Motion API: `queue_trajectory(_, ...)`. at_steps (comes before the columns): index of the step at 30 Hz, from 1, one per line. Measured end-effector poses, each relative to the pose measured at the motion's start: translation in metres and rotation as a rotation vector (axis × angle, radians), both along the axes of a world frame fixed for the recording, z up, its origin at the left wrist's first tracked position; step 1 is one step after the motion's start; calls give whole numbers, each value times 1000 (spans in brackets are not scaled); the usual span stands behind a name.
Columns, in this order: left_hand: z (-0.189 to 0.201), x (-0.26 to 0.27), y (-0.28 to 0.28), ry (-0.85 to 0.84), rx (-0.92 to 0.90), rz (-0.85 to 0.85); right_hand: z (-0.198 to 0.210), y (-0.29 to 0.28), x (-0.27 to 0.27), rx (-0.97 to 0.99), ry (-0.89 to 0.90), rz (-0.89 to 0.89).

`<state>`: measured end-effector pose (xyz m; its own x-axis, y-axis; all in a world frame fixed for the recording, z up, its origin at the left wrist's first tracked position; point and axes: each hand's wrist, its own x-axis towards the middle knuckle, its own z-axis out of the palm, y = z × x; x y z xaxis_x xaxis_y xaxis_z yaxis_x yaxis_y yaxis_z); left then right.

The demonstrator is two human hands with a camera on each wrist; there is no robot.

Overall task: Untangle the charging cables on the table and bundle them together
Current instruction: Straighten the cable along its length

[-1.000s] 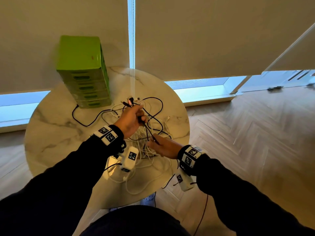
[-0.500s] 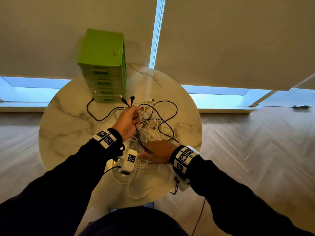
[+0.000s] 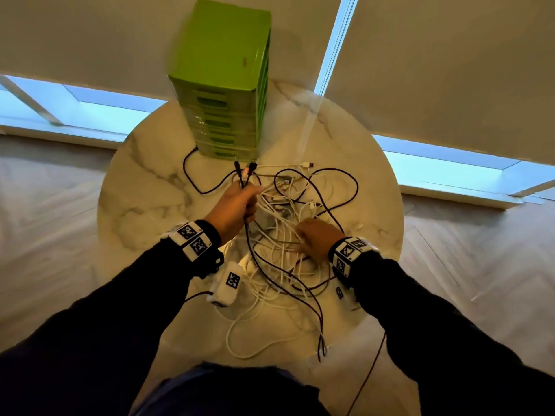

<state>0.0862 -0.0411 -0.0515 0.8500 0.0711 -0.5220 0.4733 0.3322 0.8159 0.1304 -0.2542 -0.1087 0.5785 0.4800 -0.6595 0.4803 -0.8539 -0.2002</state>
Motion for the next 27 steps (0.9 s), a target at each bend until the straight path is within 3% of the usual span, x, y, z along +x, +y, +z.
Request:
queue_trajectory(2,-4,8,4,9,2,21,6,2,17,-63,-12,5)
queue_trajectory(7,-10,26,10,-9,36,20,44,31,45,-290,98,218)
queue_trajectory(10,-9,33,12,-7,79,12,66,61,67,-3,49,118)
queue_trajectory(13,-12,38,17,7,99,33,59,92,94,236,-25,-36)
queue_trajectory(19,-24,26,36,68,153,28,17,122,121,146,36,-211)
queue_trajectory(27,-38,3,57,106,97,72,5,132,110,191,-33,-163)
